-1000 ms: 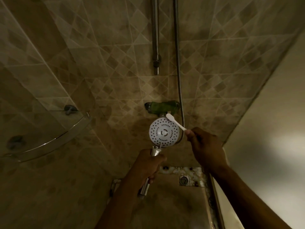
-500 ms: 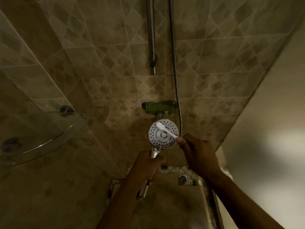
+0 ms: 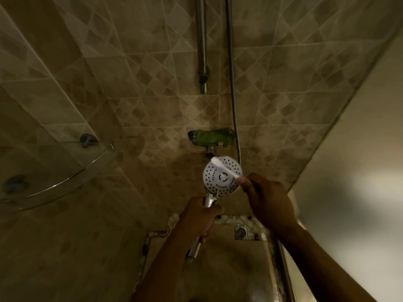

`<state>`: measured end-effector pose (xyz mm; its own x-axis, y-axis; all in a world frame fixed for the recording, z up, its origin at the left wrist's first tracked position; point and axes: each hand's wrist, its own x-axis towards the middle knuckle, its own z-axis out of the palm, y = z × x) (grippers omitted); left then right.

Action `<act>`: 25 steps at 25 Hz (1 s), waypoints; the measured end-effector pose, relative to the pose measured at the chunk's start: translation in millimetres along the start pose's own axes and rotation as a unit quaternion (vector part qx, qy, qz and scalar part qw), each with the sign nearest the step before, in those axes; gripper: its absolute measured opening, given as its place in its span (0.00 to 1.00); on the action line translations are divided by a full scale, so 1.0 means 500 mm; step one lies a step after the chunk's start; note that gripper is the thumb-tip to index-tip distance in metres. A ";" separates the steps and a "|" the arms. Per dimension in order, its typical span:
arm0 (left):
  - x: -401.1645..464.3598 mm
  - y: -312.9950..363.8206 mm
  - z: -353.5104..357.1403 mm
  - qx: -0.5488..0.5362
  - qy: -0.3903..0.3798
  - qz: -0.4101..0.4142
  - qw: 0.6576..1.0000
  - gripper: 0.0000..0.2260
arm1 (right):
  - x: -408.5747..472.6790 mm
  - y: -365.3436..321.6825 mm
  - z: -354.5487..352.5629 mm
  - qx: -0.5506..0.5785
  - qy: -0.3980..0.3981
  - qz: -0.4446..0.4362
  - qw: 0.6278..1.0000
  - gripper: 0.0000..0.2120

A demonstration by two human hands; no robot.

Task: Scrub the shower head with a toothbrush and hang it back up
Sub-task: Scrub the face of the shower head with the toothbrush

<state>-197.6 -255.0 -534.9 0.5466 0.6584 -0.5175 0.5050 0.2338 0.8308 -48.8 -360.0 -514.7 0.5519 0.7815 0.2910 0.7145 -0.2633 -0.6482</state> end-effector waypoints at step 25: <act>0.003 -0.018 0.003 0.039 -0.031 -0.017 0.999 0.09 | -0.008 0.026 -0.007 -0.014 -0.045 0.026 0.999 0.11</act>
<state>-200.3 -257.2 -543.4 0.5676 0.6043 -0.5592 0.5737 0.1969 0.7951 -40.1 -368.7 -521.8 0.5480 0.8139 0.1929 0.6992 -0.3193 -0.6396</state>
